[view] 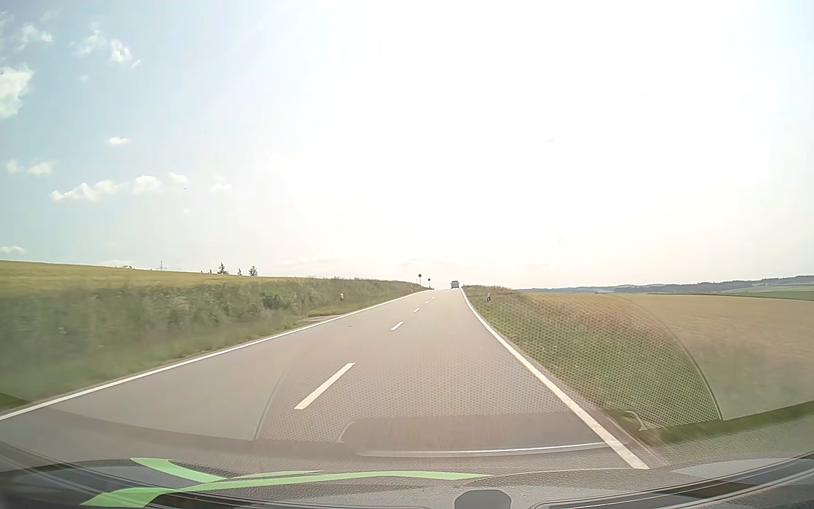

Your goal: Follow the waypoints while adhering to traffic rules and regulations

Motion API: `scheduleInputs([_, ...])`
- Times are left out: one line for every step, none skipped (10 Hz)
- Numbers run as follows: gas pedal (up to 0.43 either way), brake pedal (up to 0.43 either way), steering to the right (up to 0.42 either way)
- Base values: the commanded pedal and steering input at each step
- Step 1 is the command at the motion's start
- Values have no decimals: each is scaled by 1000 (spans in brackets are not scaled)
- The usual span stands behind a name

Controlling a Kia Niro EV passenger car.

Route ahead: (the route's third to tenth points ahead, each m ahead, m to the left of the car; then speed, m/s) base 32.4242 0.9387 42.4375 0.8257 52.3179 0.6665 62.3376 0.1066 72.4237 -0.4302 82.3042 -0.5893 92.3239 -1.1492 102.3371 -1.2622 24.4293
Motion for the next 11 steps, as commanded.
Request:
scheduleInputs([189,0,3])
scheduleInputs([189,0,2])
scheduleInputs([189,0,2])
scheduleInputs([189,0,2])
scheduleInputs([189,0,2])
scheduleInputs([197,0,2])
scheduleInputs([197,0,2])
scheduleInputs([197,0,2])
scheduleInputs([197,0,2])
scheduleInputs([197,0,2])
scheduleInputs([197,0,2])
